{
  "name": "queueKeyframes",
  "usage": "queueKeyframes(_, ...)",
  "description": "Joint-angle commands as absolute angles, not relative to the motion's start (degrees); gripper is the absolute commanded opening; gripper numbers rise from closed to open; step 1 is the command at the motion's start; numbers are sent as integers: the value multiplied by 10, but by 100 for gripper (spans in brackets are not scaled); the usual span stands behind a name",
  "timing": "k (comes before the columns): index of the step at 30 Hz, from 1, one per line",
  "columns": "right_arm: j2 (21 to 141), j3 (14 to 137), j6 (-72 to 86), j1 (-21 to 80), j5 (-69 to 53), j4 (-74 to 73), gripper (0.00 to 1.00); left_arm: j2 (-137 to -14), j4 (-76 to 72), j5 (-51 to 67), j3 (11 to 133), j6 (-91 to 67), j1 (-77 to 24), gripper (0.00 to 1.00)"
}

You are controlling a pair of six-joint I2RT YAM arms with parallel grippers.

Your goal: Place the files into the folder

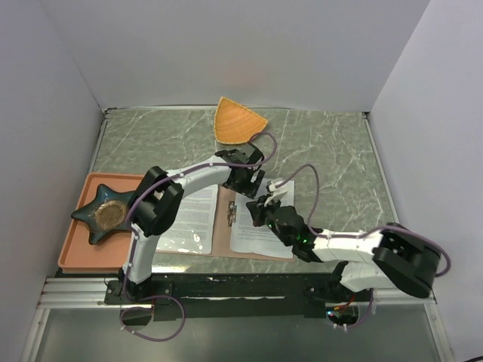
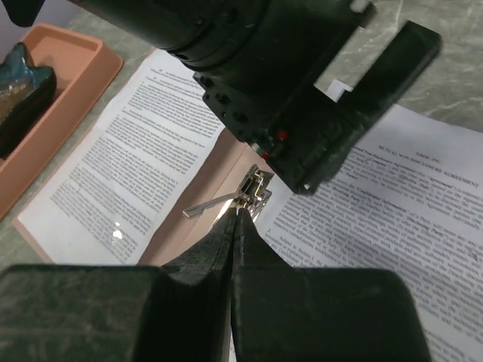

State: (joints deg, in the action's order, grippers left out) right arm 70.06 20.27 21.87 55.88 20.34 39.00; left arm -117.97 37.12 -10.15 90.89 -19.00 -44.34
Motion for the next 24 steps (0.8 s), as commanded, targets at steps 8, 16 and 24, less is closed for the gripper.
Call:
queueKeyframes(8,826,234,179,563,227,519,0,-1186,351,-67,918,-191,-423,97)
queueKeyframes(16,788,258,216,557,312,403,0,-1196,331,-47,881,-182,-403,99)
queueKeyframes(24,819,244,181,557,242,498,0,-1205,316,-41,860,-175,-403,97)
